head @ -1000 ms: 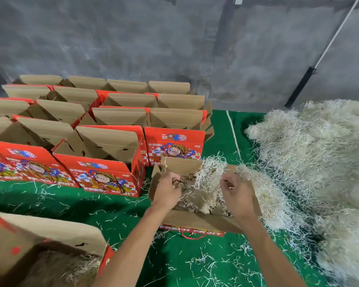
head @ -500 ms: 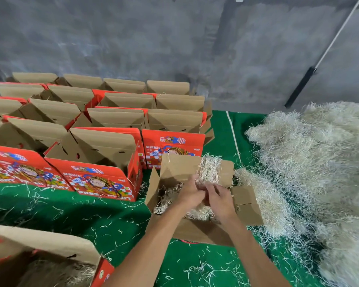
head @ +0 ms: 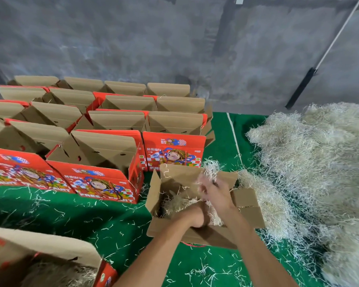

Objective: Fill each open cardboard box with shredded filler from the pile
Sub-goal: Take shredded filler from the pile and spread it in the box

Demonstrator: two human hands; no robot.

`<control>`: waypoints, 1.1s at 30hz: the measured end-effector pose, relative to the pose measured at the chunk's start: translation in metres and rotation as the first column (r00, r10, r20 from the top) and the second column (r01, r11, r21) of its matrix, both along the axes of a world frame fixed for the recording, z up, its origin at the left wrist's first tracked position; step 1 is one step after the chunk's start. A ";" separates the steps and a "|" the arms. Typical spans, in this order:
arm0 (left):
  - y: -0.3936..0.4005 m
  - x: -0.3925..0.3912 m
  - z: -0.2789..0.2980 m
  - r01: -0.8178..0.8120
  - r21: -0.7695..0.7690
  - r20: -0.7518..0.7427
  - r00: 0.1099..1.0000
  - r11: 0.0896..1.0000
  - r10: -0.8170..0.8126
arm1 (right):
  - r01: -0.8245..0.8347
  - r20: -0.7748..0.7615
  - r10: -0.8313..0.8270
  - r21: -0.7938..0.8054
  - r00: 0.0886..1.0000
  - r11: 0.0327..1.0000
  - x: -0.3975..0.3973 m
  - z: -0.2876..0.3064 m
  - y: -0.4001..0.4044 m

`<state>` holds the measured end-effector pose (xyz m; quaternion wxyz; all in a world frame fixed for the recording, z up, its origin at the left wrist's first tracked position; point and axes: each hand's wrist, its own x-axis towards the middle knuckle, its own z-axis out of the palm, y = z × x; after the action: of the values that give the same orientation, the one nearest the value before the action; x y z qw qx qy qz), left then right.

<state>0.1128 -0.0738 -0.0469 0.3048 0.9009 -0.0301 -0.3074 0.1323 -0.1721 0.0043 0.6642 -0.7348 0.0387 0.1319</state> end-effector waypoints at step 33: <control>0.053 0.044 -0.070 0.241 0.393 -0.208 0.963 0.888 -0.170 | -0.650 -0.574 0.311 -0.702 0.758 0.289 0.022 -0.122 -0.033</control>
<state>0.1568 -0.0210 -0.1170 0.0739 0.9075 -0.0340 -0.4120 0.1539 -0.2055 -0.1181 0.0989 -0.9070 -0.0166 0.4090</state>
